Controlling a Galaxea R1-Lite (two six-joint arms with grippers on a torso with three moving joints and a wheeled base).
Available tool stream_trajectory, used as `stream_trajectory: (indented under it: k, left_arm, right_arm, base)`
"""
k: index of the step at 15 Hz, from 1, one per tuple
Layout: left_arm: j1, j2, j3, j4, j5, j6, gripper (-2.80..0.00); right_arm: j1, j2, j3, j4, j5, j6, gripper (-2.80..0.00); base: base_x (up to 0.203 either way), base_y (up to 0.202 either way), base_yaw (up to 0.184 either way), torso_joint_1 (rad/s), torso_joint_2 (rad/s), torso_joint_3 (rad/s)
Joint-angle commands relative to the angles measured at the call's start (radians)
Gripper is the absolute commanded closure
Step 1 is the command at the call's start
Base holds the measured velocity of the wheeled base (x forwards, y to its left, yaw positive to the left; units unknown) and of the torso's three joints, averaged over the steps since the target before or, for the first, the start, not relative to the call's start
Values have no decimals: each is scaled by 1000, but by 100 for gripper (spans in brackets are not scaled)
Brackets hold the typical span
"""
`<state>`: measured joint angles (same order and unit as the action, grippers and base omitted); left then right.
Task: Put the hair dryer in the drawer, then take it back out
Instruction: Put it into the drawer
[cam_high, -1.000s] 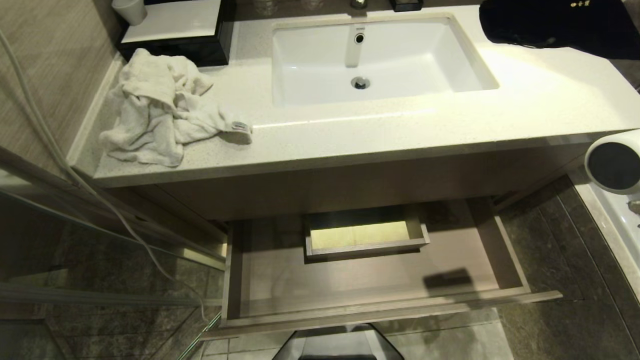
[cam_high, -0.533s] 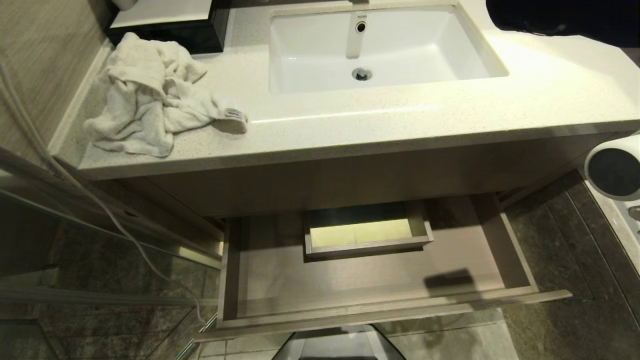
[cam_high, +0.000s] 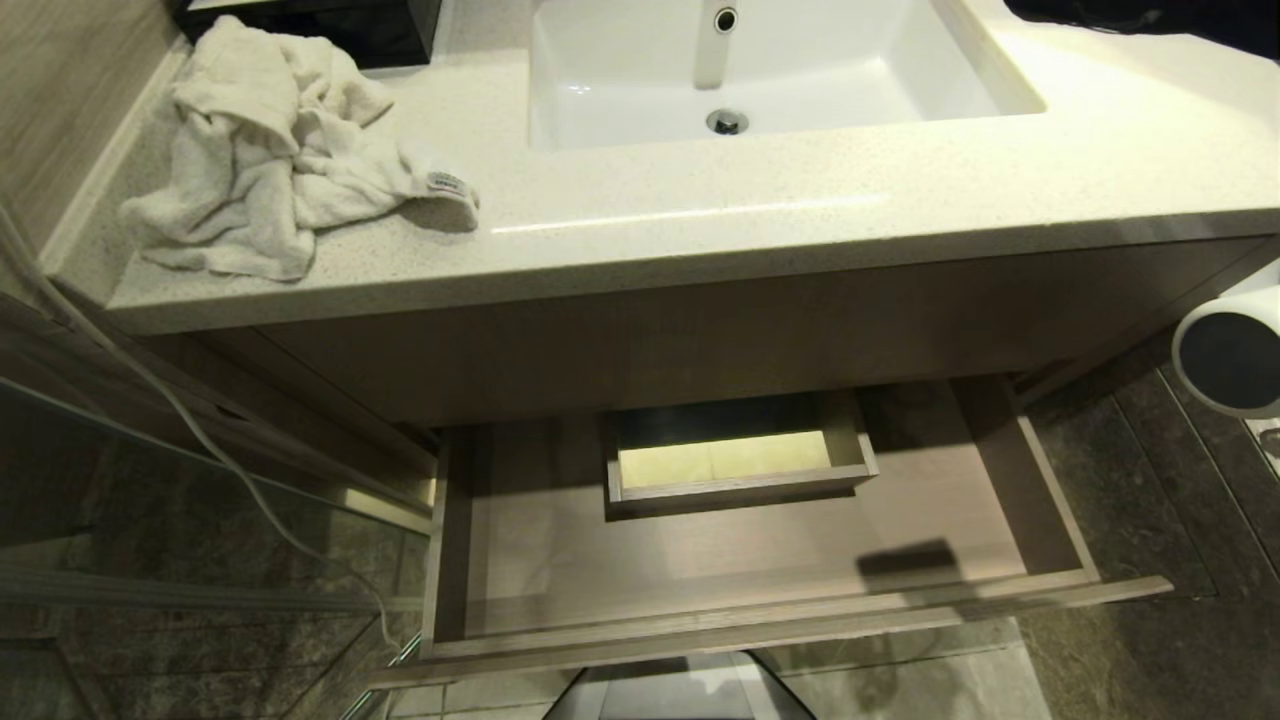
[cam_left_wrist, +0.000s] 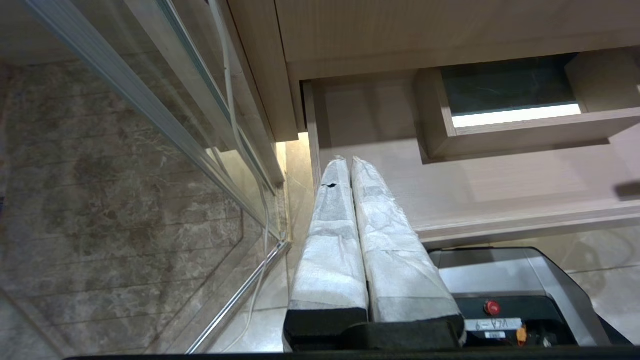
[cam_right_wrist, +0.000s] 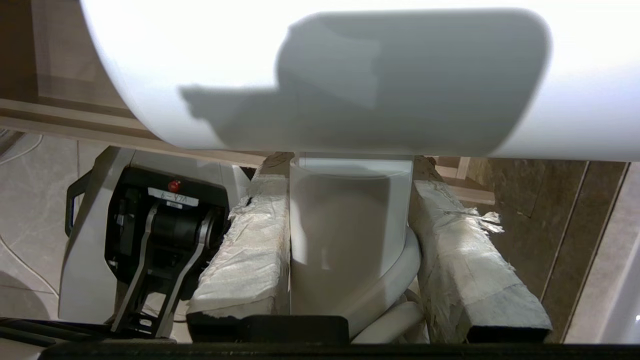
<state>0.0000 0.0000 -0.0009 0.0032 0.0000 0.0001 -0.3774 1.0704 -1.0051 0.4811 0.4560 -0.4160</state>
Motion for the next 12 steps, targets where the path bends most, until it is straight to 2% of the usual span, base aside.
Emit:
stream_trajectory:
  k: [1, 12]
  left_arm:
    - [0, 0, 0, 1, 0, -1, 0]
    - [0, 0, -1, 1, 0, 0, 0]
  right_arm:
    - [0, -1, 2, 1, 3, -3, 0]
    - [0, -1, 16, 1, 3, -3, 0]
  base:
    - [0, 0, 0, -240, 435, 191]
    - [0, 0, 0, -305, 533, 220]
